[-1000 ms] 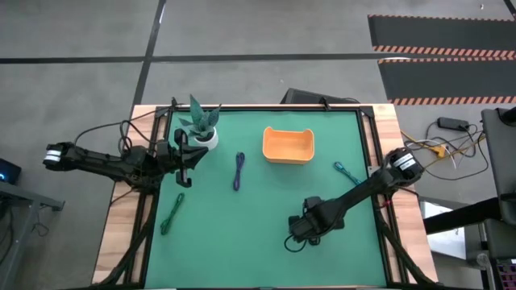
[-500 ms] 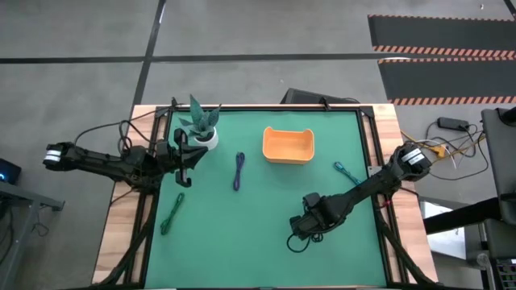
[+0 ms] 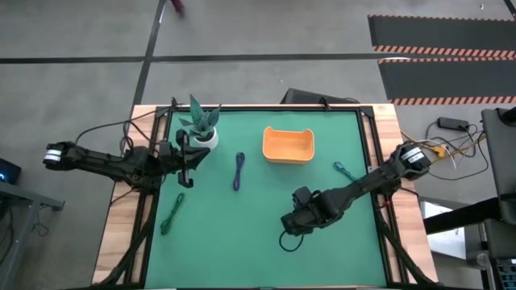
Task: Pick and place USB-C Cables
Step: Put the black charger cable into the yellow bin
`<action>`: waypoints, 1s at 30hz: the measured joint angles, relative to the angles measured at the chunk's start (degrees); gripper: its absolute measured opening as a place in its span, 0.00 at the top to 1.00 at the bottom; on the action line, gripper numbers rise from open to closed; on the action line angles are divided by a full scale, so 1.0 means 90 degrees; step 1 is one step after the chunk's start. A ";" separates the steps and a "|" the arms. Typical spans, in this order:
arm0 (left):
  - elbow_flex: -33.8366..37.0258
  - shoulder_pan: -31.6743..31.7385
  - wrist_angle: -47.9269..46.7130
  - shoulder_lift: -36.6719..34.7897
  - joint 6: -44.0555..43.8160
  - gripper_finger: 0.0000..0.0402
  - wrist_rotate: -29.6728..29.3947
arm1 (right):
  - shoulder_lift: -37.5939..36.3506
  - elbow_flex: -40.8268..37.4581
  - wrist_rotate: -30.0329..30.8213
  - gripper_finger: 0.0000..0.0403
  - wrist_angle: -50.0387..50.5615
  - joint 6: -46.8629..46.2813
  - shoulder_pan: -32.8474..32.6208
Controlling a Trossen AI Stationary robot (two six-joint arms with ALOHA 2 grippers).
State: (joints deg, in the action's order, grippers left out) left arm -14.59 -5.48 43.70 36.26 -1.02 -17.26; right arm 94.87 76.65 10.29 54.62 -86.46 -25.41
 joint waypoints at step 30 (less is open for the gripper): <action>0.0000 -0.0020 -0.0139 0.0539 0.0480 1.00 -0.0460 | 0.0008 0.0190 0.0030 0.77 -0.5345 0.8149 0.2627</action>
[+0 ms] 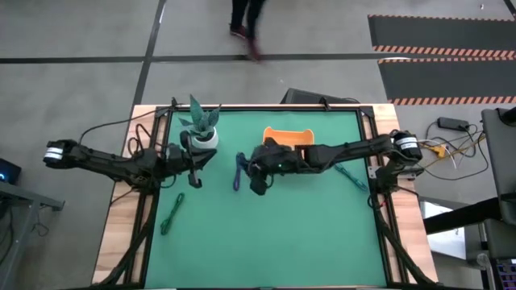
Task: Pick and place USB-C Cables
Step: Put the black charger cable into the yellow bin
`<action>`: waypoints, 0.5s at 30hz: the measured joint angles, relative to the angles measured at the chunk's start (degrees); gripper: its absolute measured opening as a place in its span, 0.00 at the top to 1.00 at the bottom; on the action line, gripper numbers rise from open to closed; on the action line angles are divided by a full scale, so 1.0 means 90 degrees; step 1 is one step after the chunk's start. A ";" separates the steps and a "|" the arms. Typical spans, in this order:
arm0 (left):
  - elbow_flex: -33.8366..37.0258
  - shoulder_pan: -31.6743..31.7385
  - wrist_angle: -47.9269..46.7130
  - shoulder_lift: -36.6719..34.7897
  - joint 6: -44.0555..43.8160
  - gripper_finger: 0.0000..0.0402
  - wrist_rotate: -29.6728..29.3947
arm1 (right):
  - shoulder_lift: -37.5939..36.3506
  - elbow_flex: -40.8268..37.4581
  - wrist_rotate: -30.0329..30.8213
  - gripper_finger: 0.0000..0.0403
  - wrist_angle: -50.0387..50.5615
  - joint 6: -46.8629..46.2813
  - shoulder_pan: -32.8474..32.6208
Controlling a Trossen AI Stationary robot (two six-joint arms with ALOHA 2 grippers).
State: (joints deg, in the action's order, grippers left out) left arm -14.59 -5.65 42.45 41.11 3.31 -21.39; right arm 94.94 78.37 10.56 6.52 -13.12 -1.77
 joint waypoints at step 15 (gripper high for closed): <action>0.0000 -0.0019 -0.0056 -0.0069 0.0000 1.00 0.0008 | -0.0123 0.0000 -0.0066 0.77 -0.2259 0.2669 0.0325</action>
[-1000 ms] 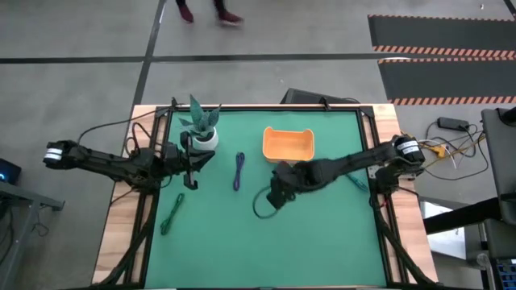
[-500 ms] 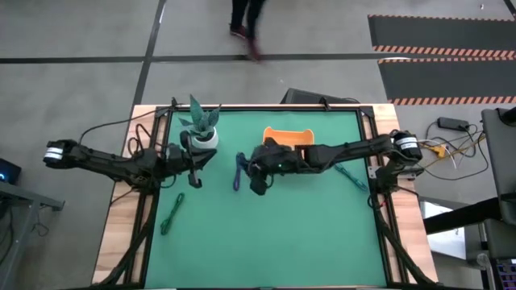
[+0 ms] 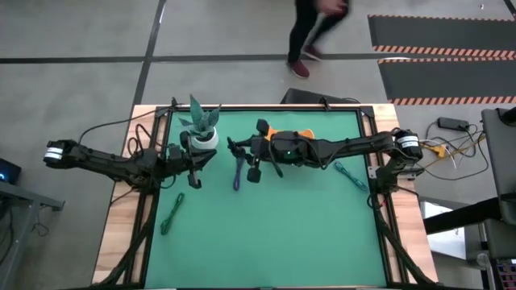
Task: Pick and place USB-C Cables
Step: Put the black charger cable into the yellow bin
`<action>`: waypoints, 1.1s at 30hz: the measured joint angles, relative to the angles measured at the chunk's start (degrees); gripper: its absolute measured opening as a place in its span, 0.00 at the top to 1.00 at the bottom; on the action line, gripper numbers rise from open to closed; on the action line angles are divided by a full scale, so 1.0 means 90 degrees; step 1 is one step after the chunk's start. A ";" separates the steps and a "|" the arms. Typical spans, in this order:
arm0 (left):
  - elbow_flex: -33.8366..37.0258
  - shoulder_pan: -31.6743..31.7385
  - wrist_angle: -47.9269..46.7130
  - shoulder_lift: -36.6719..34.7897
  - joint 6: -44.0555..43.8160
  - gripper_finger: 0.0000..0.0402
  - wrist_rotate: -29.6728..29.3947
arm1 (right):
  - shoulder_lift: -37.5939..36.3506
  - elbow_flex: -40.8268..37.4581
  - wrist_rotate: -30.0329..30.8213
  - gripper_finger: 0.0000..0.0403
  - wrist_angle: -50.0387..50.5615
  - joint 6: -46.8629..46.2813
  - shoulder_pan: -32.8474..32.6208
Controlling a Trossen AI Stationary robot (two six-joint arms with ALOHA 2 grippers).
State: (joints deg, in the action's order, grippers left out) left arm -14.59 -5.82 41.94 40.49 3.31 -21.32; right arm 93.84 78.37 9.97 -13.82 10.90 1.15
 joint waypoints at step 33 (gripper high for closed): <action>-0.0039 0.0015 0.0002 -0.0070 0.0061 1.00 -0.0170 | -0.0109 0.1076 -0.1208 0.77 0.4763 -0.1063 0.1816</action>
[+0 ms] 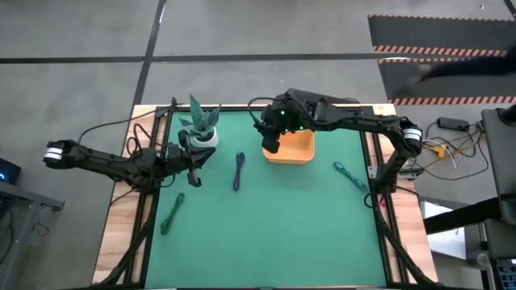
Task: Pick and place USB-C Cables
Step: Put the black charger cable into the yellow bin
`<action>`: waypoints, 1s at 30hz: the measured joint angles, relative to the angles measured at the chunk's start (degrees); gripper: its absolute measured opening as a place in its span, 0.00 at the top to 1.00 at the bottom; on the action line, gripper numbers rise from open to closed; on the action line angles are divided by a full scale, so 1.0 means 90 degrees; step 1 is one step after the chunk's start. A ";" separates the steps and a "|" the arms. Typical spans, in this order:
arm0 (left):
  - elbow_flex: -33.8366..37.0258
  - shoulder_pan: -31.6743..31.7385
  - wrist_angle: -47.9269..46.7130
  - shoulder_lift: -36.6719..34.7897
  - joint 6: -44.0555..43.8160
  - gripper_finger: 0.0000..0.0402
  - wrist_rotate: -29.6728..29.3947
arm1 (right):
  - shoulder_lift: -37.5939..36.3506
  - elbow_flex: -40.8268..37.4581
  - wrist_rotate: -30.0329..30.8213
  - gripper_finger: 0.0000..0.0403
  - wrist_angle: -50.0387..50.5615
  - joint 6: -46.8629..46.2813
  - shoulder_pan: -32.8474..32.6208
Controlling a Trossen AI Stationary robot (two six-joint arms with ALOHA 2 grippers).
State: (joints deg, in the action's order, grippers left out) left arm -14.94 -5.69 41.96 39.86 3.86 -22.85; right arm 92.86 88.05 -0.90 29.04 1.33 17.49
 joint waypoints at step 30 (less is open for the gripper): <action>0.0000 0.0007 0.0461 0.0015 0.0653 1.00 -0.0019 | 0.1818 0.3227 -0.0051 0.77 0.4271 -0.0006 0.0146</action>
State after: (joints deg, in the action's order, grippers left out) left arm -14.94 -5.63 46.10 39.99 9.74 -23.03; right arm 109.22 117.09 -1.36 67.49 1.28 18.81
